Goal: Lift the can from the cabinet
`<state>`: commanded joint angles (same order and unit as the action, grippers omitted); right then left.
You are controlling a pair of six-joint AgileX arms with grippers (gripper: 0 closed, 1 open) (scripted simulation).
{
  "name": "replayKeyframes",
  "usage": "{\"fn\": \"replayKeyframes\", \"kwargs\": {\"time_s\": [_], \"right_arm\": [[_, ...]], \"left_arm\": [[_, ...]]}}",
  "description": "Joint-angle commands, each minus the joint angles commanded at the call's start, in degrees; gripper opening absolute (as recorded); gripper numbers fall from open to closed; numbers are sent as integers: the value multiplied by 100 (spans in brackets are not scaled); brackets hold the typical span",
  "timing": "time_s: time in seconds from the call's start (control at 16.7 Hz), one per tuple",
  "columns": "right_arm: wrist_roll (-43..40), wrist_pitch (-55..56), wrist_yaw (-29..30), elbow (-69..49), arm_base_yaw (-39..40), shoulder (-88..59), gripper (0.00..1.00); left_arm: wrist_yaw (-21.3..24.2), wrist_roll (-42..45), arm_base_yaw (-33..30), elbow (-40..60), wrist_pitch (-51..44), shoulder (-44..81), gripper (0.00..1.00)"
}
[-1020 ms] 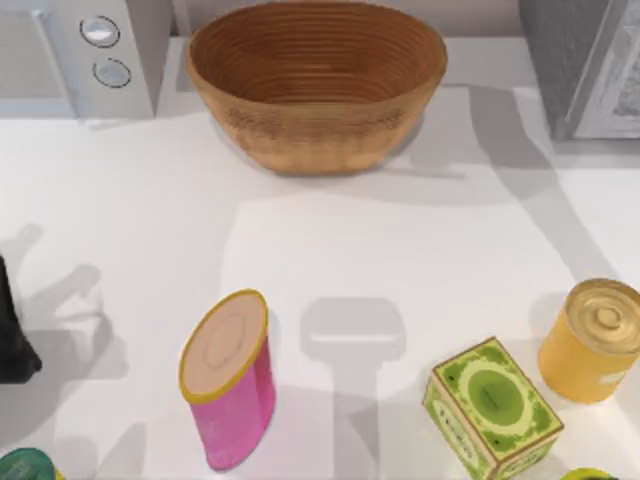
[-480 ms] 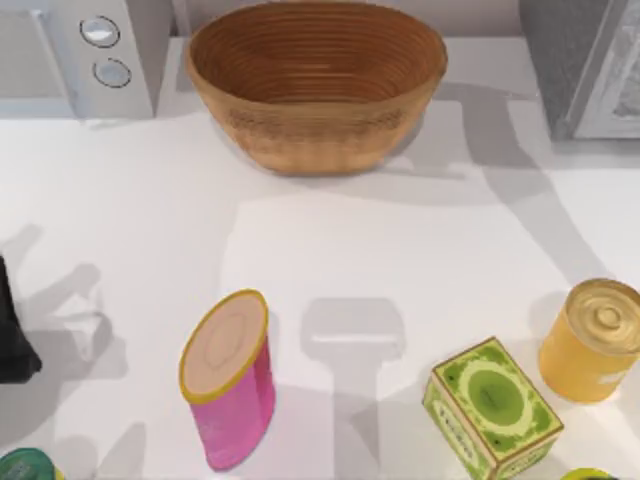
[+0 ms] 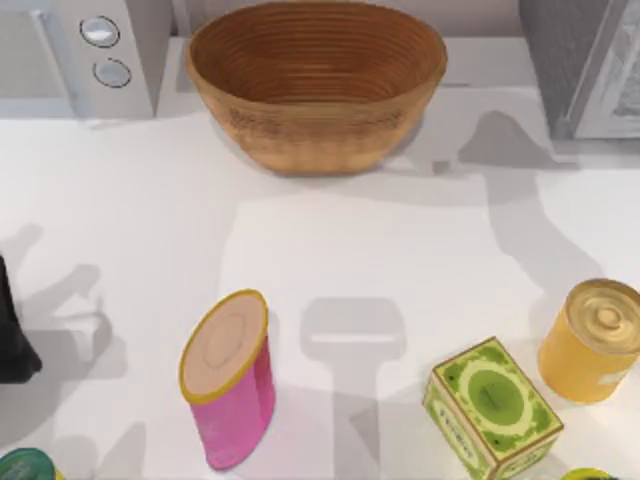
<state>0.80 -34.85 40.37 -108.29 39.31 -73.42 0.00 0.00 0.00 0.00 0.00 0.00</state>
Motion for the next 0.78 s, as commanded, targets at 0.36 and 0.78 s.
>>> {"fn": "replayKeyframes", "kwargs": {"time_s": [0.36, 0.78], "right_arm": [[4, 18, -24, 47, -36, 33, 0], [-36, 569, -753, 2098, -720, 1270, 0]], "left_arm": [[0, 0, 0, 0, 0, 0, 100], [0, 0, 0, 0, 0, 0, 100]]}}
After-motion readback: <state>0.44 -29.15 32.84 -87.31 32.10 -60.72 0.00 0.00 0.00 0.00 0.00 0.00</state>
